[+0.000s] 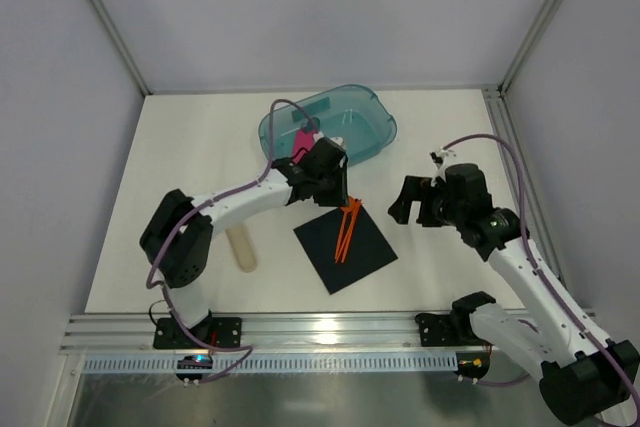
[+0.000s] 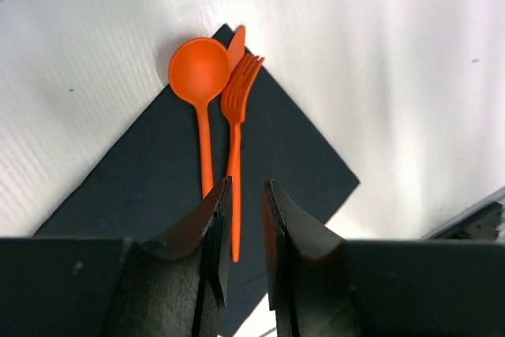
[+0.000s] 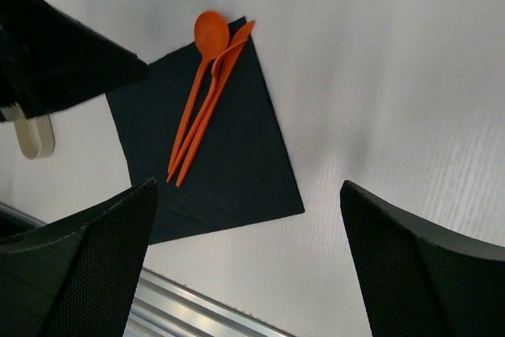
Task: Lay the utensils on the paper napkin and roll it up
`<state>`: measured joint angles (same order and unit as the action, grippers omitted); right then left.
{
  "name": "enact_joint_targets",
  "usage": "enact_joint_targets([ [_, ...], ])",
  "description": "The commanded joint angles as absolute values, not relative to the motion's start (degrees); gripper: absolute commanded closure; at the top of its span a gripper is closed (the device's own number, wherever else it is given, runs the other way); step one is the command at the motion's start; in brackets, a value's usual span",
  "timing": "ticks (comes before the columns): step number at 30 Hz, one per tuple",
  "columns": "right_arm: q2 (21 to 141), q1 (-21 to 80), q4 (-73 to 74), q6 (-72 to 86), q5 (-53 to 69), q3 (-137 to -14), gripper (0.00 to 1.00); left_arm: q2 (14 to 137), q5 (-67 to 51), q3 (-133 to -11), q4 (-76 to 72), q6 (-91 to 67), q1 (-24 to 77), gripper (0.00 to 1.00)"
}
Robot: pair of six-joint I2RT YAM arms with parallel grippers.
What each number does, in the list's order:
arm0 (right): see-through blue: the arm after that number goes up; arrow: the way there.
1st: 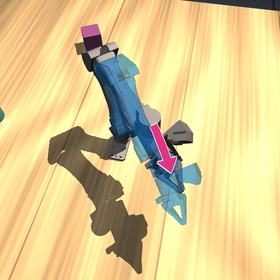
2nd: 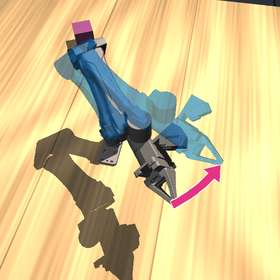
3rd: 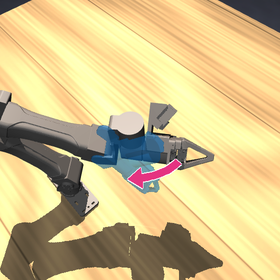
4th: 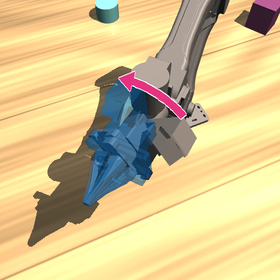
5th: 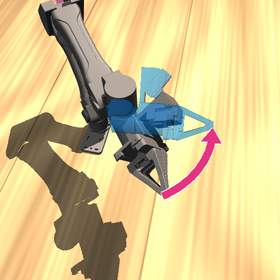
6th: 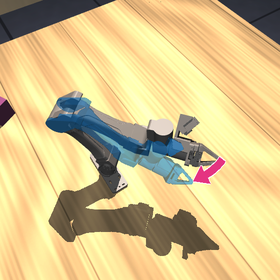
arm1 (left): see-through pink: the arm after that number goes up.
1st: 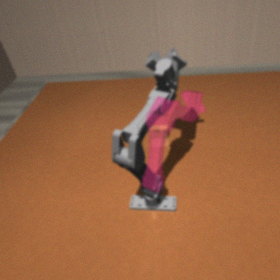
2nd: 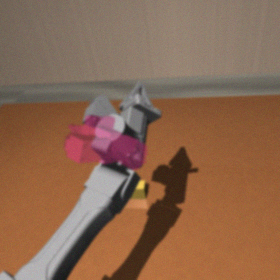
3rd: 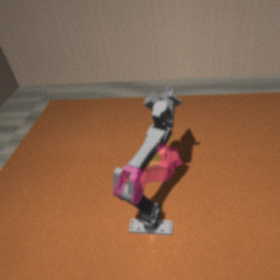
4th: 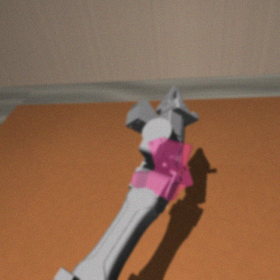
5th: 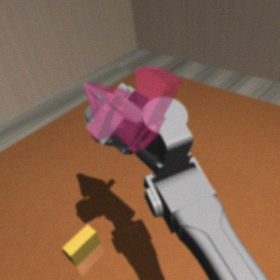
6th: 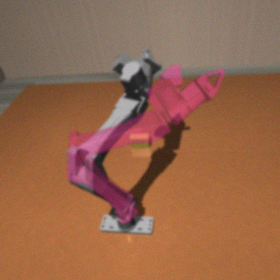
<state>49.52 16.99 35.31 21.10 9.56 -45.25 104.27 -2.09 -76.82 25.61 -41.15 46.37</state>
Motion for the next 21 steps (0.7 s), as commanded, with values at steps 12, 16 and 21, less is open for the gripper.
enact_joint_targets([
  [12, 65.82, 54.57, 27.16, 20.92, -12.38, -45.61, 0.08, 73.15, -5.71, -53.11, 25.91, -42.80, 30.25, 0.53],
  [16, 70.92, 60.98, 25.32, 17.86, -17.22, -47.37, 0.13, 64.35, -4.31, -51.68, 30.75, -40.26, 28.65, 0.35],
  [21, 73.73, 68.02, 22.24, 14.42, -19.16, -48.87, 0.17, 57.49, -1.85, -52.29, 35.41, -39.82, 28.30, 0.00],
])
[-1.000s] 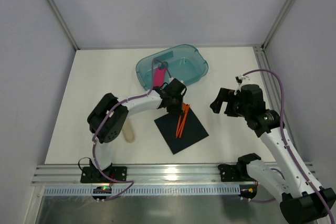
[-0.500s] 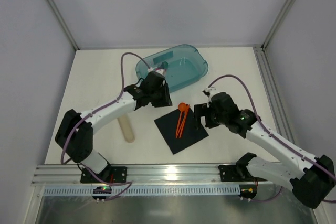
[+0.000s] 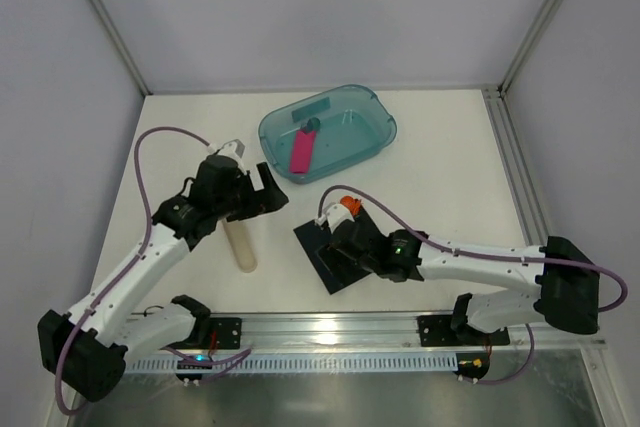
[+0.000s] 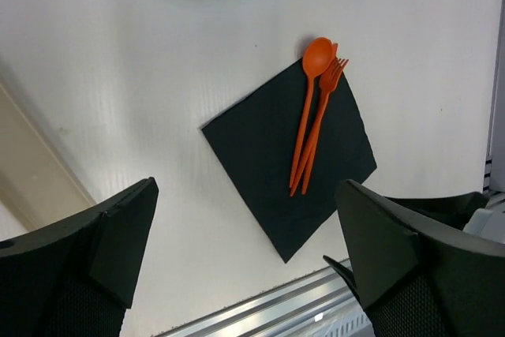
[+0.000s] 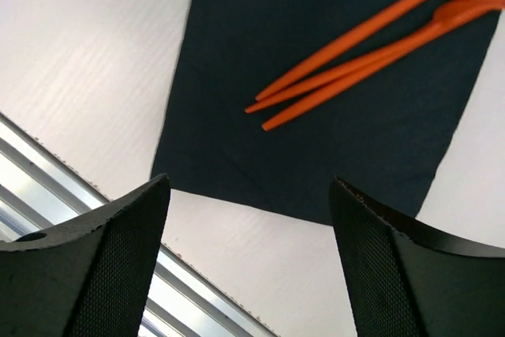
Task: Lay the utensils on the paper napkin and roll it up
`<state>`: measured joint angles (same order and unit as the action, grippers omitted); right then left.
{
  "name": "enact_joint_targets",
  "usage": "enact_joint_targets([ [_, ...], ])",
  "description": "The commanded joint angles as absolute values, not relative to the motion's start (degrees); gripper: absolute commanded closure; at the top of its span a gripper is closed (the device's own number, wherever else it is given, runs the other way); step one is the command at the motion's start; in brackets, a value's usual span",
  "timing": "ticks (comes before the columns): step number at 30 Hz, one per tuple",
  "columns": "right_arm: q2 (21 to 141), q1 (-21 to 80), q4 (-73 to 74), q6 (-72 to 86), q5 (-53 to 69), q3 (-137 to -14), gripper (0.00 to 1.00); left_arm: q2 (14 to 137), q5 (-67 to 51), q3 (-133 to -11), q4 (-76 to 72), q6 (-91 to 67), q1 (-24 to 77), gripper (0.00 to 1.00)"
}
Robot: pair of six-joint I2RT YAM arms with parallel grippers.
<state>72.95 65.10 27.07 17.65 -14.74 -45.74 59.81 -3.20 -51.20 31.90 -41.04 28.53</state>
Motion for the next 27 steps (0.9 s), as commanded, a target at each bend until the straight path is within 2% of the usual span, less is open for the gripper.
enact_joint_targets([
  [1, 74.35, 69.85, 21.54, 14.15, -19.86, -48.87, 0.19, 57.05, -1.24, -52.47, 36.12, -39.81, 28.39, 0.00],
  [9, 82.35, 77.33, 19.95, 13.27, -25.74, -49.30, 0.31, 55.11, -0.35, -53.35, 39.46, -38.93, 27.95, 0.00],
  [12, 85.15, 79.80, 19.25, 12.75, -29.17, -49.31, 0.41, 54.49, 2.20, -53.61, 40.34, -39.90, 26.64, 0.00],
  [18, 88.41, 83.23, 18.46, 12.22, -31.64, -49.13, 0.46, 55.19, 2.03, -54.93, 42.36, -41.48, 19.17, 0.00],
  [22, 90.26, 84.81, 18.28, 11.87, -31.82, -48.96, 0.47, 57.21, -5.35, -54.93, 41.49, -42.01, 10.22, 0.00],
  [27, 92.46, 87.10, 18.89, 11.60, -32.60, -49.57, 0.48, 60.90, -11.07, -54.41, 40.17, -41.66, 6.68, 0.00],
])
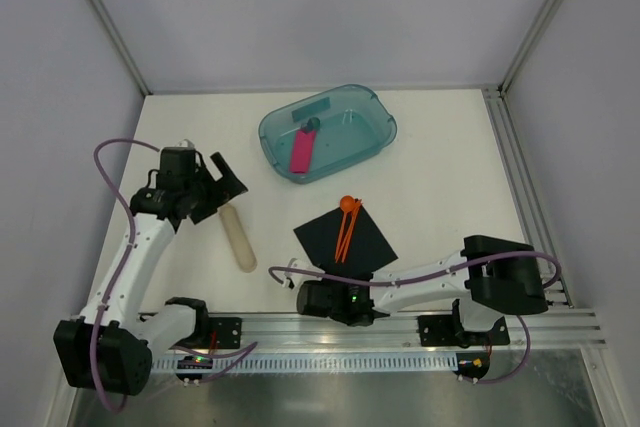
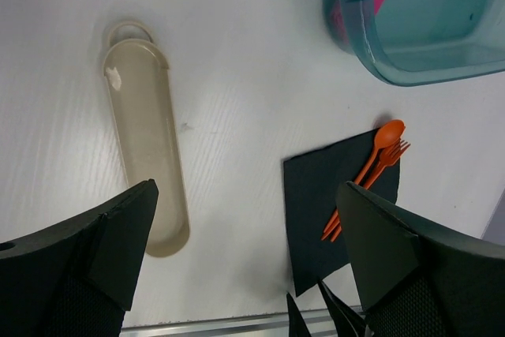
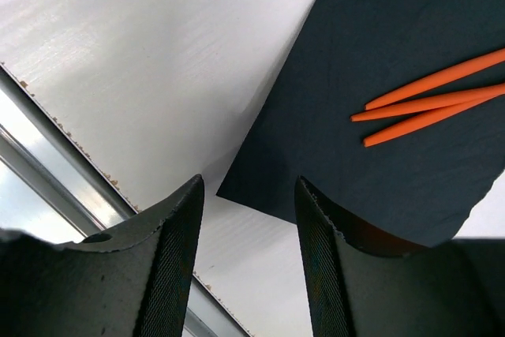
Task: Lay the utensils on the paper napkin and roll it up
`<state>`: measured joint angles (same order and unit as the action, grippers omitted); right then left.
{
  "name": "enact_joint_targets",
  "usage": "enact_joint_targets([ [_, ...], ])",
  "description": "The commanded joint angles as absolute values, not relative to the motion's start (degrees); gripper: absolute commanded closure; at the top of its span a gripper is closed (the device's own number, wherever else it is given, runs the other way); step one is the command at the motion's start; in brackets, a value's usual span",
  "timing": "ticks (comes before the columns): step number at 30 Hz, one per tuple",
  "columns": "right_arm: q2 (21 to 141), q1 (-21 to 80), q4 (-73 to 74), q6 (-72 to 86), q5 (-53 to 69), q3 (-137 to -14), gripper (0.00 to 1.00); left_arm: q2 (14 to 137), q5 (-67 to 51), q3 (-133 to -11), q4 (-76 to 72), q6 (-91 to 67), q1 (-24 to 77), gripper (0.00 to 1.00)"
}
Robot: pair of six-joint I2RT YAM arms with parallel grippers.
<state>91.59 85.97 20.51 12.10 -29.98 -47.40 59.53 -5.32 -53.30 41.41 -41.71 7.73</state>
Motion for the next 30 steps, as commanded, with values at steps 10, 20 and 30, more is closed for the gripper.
enact_joint_targets([
  [10, 94.30, 88.33, 19.86, 12.39, -36.64, -49.66, 0.58, 63.19, -12.30, -51.24, 36.91, -39.03, 6.68, 0.07],
  [20, 92.64, 88.51, 19.86, 11.25, -38.85, -50.10, 0.92, 65.57, -18.81, -47.91, 33.58, -39.28, 7.03, 0.27],
  [30, 91.14, 87.80, 19.25, 8.26, -42.10, -49.92, 0.96, 66.18, -18.20, -43.07, 28.83, -42.45, 12.73, 0.39],
])
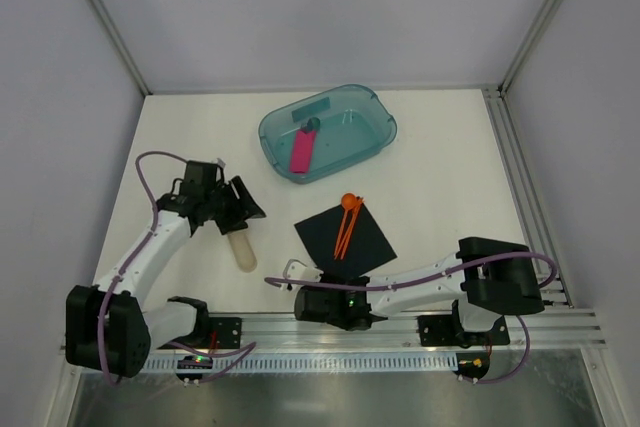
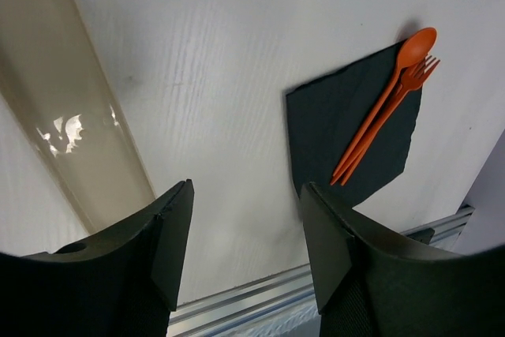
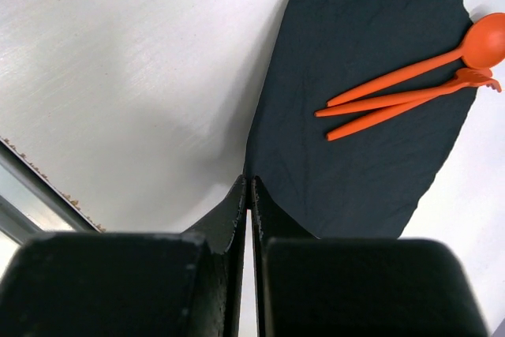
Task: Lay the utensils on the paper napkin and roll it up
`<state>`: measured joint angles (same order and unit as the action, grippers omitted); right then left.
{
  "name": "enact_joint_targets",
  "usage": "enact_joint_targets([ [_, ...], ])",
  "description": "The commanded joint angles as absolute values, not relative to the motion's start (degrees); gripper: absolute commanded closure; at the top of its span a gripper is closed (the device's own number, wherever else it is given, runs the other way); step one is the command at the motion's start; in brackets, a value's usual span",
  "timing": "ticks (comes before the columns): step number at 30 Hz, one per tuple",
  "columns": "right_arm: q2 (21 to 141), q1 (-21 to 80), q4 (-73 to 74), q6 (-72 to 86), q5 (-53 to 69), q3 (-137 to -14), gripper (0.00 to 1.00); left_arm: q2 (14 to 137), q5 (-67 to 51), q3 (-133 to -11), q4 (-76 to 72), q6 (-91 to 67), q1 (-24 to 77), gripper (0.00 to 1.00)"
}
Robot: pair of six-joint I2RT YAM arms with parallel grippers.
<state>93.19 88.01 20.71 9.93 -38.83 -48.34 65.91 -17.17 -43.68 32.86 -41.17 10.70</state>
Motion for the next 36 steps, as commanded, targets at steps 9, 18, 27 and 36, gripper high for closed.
enact_joint_targets([
  [9, 88.86, 85.17, 17.76, 5.28, -42.45, -49.66, 0.96, 67.15, -15.03, -40.78, 25.93, -45.26, 19.51, 0.51],
  [18, 85.43, 81.92, 16.00, 2.73, -40.43, -49.13, 0.96, 70.39, -13.10, -38.41, 21.98, -49.48, 29.43, 0.66],
  [27, 84.64, 80.51, 13.45, 2.28, -37.62, -47.81, 0.93, 74.43, -13.27, -38.06, 15.30, -55.19, 37.08, 0.66],
  [36, 83.59, 80.16, 10.73, 5.18, -35.33, -44.74, 0.78, 79.71, -14.06, -38.76, 11.61, -58.18, 40.16, 0.66],
])
